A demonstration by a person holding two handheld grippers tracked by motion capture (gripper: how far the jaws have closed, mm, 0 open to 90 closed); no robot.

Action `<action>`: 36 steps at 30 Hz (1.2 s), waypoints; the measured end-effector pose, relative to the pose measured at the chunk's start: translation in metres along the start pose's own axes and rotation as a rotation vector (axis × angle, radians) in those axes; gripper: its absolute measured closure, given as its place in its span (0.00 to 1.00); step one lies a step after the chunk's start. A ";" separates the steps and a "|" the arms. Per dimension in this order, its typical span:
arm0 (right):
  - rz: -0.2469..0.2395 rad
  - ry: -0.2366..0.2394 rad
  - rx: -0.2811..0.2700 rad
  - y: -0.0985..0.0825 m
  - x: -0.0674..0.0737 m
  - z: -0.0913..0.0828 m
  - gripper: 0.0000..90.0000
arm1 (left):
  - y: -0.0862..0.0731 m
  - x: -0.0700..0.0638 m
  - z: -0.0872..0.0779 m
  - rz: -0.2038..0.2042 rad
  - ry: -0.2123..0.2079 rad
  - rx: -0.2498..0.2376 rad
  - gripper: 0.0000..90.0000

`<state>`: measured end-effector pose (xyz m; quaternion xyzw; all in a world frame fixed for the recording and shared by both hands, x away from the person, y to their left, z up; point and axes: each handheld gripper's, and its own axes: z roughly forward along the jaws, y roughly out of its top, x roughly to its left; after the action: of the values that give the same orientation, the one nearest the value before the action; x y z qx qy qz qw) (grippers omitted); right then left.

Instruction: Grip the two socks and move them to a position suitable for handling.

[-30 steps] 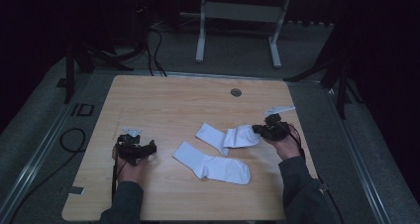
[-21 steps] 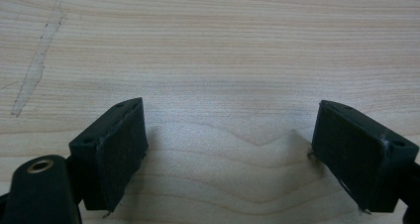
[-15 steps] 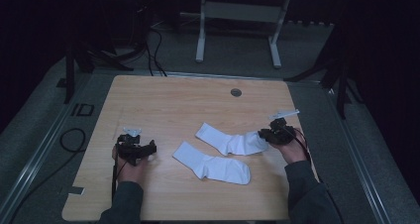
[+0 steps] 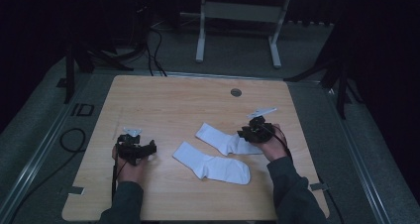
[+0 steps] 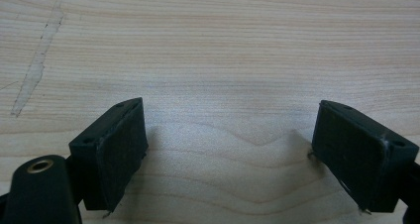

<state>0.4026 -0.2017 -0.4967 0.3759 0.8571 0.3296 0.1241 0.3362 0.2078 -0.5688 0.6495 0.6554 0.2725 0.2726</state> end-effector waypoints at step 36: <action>-0.060 0.042 0.099 -0.009 0.024 0.058 0.73 | 0.000 0.000 0.000 0.006 -0.002 0.003 0.15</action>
<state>0.4074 -0.1613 -0.5449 0.3487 0.8857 0.2906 0.0972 0.3367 0.2077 -0.5686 0.6521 0.6537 0.2715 0.2716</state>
